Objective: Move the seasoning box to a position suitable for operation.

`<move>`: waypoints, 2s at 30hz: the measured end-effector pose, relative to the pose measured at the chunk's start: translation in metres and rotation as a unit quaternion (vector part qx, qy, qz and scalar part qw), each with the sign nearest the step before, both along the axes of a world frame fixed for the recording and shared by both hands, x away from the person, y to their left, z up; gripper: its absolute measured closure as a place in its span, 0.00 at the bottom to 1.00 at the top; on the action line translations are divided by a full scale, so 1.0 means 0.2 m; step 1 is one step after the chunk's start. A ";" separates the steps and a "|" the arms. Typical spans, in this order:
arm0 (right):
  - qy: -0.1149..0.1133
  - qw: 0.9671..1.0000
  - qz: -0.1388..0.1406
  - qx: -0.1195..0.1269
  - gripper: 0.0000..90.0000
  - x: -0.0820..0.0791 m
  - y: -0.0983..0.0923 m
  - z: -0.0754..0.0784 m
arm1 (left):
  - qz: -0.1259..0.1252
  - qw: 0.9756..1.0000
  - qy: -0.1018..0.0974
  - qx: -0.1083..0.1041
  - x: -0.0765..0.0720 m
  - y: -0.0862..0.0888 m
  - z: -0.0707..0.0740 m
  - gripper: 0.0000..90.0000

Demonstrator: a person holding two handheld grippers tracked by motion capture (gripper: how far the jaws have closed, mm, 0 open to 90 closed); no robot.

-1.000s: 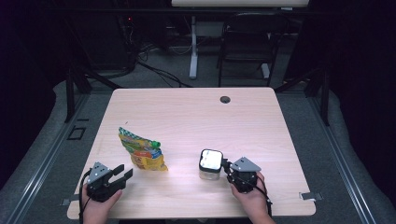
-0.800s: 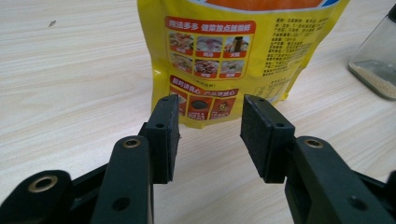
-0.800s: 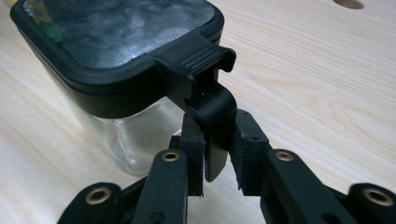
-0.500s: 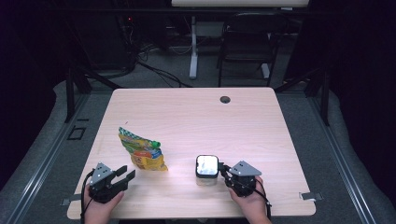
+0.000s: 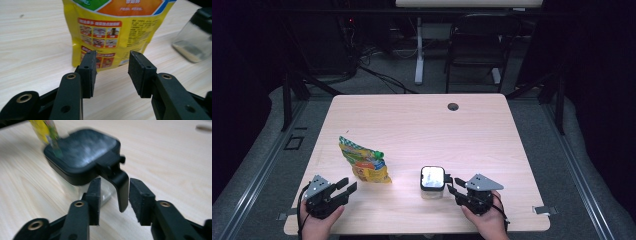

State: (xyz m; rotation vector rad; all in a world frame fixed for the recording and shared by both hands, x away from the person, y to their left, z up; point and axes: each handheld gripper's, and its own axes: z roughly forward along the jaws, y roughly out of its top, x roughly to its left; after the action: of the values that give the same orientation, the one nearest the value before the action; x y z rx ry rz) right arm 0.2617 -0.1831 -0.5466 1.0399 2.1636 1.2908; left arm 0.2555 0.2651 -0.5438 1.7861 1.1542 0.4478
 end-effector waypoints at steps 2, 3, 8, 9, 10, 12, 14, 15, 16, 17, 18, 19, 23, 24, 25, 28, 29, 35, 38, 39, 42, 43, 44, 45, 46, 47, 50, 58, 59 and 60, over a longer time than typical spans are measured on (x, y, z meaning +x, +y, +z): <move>-0.003 1.000 0.000 -0.001 0.66 -0.01 0.00 0.01 | -0.007 1.000 0.003 -0.010 0.00 -0.01 0.00 0.65; -0.028 1.000 -0.010 -0.003 0.66 -0.02 -0.01 0.03 | -0.011 1.000 0.004 -0.007 -0.01 -0.02 0.00 0.66; -0.022 1.000 -0.010 0.006 0.73 -0.02 -0.01 0.08 | -0.017 1.000 0.005 -0.005 -0.01 -0.05 0.01 0.67; -0.004 1.000 -0.016 -0.007 0.78 -0.02 0.00 0.09 | -0.020 1.000 0.011 -0.003 -0.01 -0.06 0.01 0.67; -0.004 1.000 -0.016 -0.007 0.78 -0.02 0.00 0.09 | -0.019 1.000 0.009 -0.003 -0.01 -0.07 0.02 0.67; 0.004 0.999 -0.024 -0.021 0.81 -0.02 0.01 0.11 | -0.021 1.000 0.006 0.001 -0.01 -0.09 0.03 0.68; 0.009 0.999 -0.031 -0.017 0.85 -0.01 0.02 0.14 | -0.030 1.000 0.002 0.006 -0.01 -0.11 0.04 0.68; 0.008 0.999 -0.033 -0.016 0.86 -0.01 0.02 0.16 | -0.035 0.999 -0.002 0.011 -0.02 -0.12 0.04 0.68; 0.008 0.999 -0.036 -0.016 0.88 0.00 0.03 0.18 | -0.037 0.999 -0.001 0.019 -0.02 -0.13 0.04 0.68; 0.018 0.999 -0.040 -0.011 0.90 0.01 0.03 0.22 | -0.042 0.999 -0.002 0.021 -0.03 -0.14 0.04 0.69; 0.018 0.999 -0.040 -0.011 0.90 0.01 0.03 0.22 | -0.042 0.999 -0.002 0.021 -0.03 -0.14 0.04 0.69; 0.026 0.999 -0.040 -0.010 0.90 0.02 0.03 0.23 | -0.045 0.999 -0.001 0.023 -0.03 -0.14 0.03 0.69; 0.029 0.999 -0.042 -0.001 0.92 0.06 0.06 0.30 | -0.051 0.998 0.001 0.023 -0.03 -0.16 0.02 0.71; 0.026 0.999 -0.042 -0.002 0.93 0.06 0.07 0.31 | -0.052 0.998 0.001 0.023 -0.02 -0.16 0.02 0.71; 0.024 0.999 -0.041 -0.005 0.93 0.07 0.07 0.32 | -0.055 0.998 0.005 0.025 -0.02 -0.16 0.02 0.71; 0.020 0.999 -0.041 -0.010 0.94 0.08 0.08 0.32 | -0.052 0.998 0.006 0.023 -0.02 -0.17 0.02 0.72; 0.021 0.999 -0.041 -0.009 0.94 0.08 0.08 0.32 | -0.056 0.998 0.008 0.021 -0.01 -0.17 0.02 0.72; 0.030 0.999 -0.039 -0.010 0.95 0.09 0.07 0.27 | -0.060 0.998 0.009 0.021 -0.01 -0.19 0.02 0.74; 0.036 0.999 -0.038 -0.008 0.95 0.09 0.07 0.26 | -0.062 0.998 0.010 0.022 -0.02 -0.21 0.02 0.75; 0.035 0.999 -0.037 -0.008 0.95 0.09 0.08 0.25 | -0.065 0.998 0.011 0.023 -0.02 -0.21 0.02 0.76; 0.037 0.999 -0.036 -0.012 0.96 0.09 0.09 0.24 | -0.074 0.997 0.011 0.031 -0.03 -0.23 0.02 0.77; 0.039 0.998 -0.037 -0.012 0.96 0.09 0.09 0.24 | -0.078 0.996 0.013 0.030 -0.03 -0.23 0.02 0.77; 0.040 0.998 -0.037 -0.008 0.96 0.09 0.09 0.24 | -0.079 0.996 0.013 0.032 -0.04 -0.23 0.02 0.77; 0.042 0.998 -0.037 -0.007 0.96 0.09 0.09 0.24 | -0.081 0.996 0.010 0.030 -0.04 -0.24 0.02 0.77; 0.044 0.998 -0.037 -0.005 0.96 0.09 0.09 0.24 | -0.080 0.996 0.011 0.032 -0.04 -0.25 0.02 0.78; 0.046 0.998 -0.036 -0.006 0.95 0.09 0.09 0.24 | -0.086 0.996 0.012 0.034 -0.04 -0.25 0.02 0.78; 0.041 0.998 -0.040 -0.011 0.94 0.08 0.10 0.23 | -0.090 0.995 0.010 0.035 -0.04 -0.27 0.02 0.78; 0.052 0.998 -0.047 -0.012 0.92 0.09 0.11 0.20 | -0.101 0.994 0.010 0.045 -0.03 -0.34 0.03 0.79; 0.052 0.998 -0.046 -0.012 0.92 0.09 0.11 0.20 | -0.106 0.993 0.010 0.047 -0.03 -0.35 0.03 0.79; 0.054 0.997 -0.045 -0.017 0.93 0.09 0.11 0.20 | -0.107 0.993 0.010 0.049 -0.03 -0.36 0.03 0.80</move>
State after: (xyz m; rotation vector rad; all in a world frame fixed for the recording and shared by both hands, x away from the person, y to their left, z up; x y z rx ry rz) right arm 0.2796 -0.1611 -0.5074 1.2041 2.1827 1.1788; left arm 0.2499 0.1935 -0.5372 1.9784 0.9542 0.3653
